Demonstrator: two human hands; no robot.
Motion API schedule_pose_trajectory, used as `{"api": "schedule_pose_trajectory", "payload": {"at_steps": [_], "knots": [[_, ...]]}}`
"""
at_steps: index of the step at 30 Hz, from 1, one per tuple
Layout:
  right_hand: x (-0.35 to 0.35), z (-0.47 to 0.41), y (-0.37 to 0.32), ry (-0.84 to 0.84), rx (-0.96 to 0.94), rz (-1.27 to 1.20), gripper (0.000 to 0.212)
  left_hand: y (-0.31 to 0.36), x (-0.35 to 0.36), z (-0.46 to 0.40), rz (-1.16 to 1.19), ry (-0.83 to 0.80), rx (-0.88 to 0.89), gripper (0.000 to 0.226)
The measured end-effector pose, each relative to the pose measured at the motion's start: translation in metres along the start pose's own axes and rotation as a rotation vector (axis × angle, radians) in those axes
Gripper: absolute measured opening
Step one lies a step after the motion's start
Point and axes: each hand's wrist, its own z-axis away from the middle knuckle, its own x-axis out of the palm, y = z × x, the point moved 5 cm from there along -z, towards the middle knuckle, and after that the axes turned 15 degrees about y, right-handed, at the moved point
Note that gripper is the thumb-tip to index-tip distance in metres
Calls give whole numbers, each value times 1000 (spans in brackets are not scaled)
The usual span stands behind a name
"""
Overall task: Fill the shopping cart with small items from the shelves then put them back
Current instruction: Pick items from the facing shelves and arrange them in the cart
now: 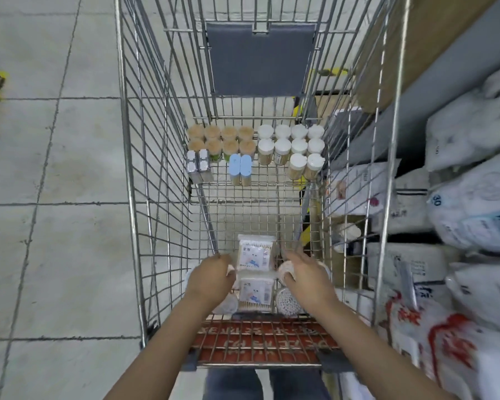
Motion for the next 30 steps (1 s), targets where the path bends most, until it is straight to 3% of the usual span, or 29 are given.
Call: {"api": "schedule_pose_trajectory", "payload": {"at_steps": [8,18,22,26,30], "knots": [[-54,107,-17,44,97,-53,37,17,-76,66,15,-37,115,33],[-115,206,-52,389,372,-341,25,43,-180,87,-74,-121,448,28],[-134,272,-54,545,523,-491,15,98,-211,98,-196,-63,660,30],[-145,357,-44,704,726,-457,25,172,-217,136,-243,-22,911,32],[-133,456,-32,897,943,-466,29,246,-189,214,-124,-130,1149,34]]}}
